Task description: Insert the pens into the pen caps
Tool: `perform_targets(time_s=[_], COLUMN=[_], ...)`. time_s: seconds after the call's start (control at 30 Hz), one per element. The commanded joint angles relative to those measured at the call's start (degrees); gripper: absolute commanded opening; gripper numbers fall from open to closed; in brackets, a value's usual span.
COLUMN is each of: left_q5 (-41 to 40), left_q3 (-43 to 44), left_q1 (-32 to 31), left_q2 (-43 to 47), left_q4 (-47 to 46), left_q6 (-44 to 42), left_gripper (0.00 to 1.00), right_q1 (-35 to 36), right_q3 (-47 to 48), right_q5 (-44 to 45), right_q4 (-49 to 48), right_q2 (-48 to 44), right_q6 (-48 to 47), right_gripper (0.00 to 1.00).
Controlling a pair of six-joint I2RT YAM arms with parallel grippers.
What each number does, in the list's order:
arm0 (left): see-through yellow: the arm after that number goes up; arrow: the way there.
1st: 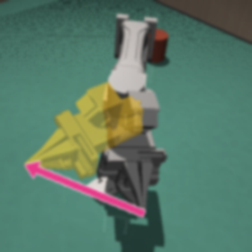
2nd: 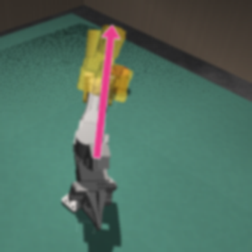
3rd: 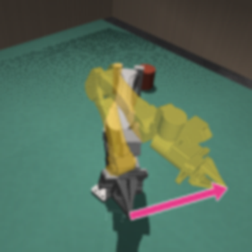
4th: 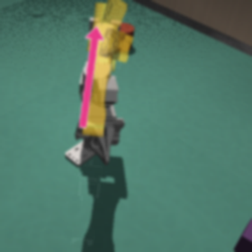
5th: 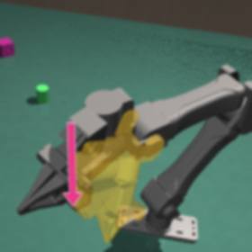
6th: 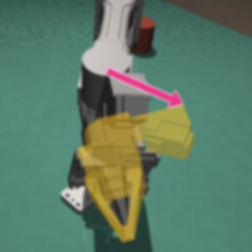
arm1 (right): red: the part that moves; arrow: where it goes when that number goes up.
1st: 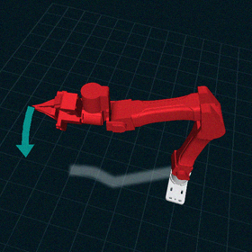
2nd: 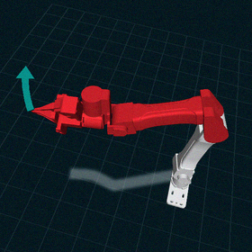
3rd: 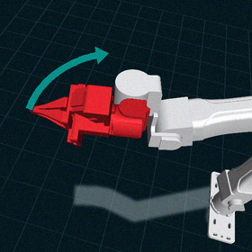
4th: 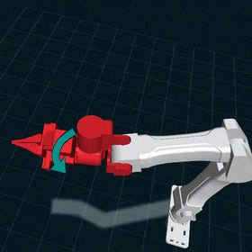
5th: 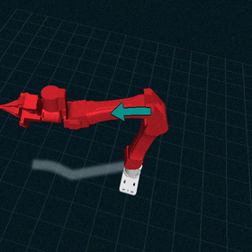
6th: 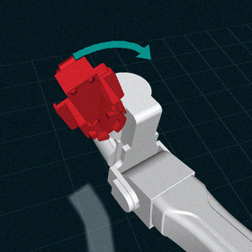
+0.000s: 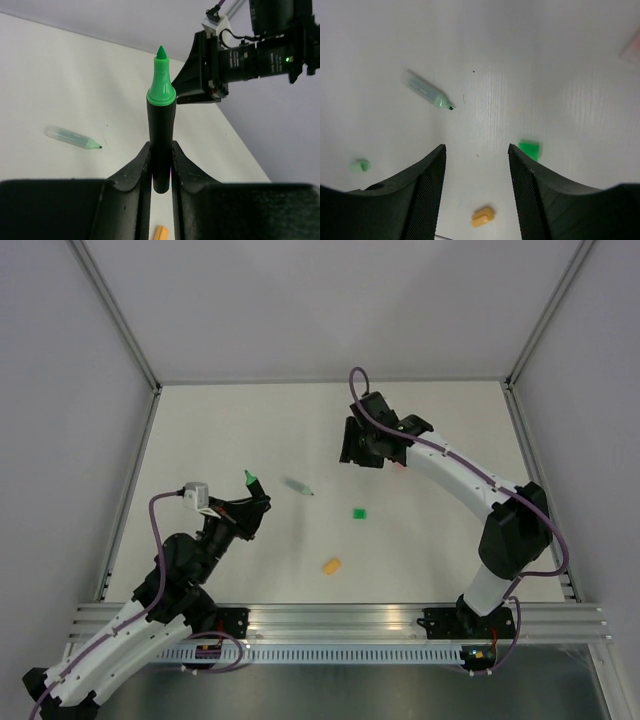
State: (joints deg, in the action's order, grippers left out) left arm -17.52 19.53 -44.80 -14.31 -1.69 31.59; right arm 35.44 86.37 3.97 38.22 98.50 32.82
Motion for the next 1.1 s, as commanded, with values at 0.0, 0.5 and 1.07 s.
perform_targets(time_s=[0.0,0.5,1.07], left_q5=[5.56,1.7,1.96], left_q3=[2.27,1.65,1.65], left_q1=[0.06,0.06,0.06], left_q2=[-3.44,1.3,1.82], left_q4=[-4.28,-2.44,-2.17], left_q6=[-3.73,-3.64,-3.03], left_gripper=[0.02,0.02,0.02], right_q1=[-0.11,0.24,0.68], right_q3=[-0.24,-2.08,-9.11], right_q5=[9.64,5.53,2.98], right_q4=[11.23,24.63,15.58], right_q2=[-2.17,2.4,9.43], right_q6=[37.18,75.54,81.0], right_gripper=[0.6,0.62,0.59])
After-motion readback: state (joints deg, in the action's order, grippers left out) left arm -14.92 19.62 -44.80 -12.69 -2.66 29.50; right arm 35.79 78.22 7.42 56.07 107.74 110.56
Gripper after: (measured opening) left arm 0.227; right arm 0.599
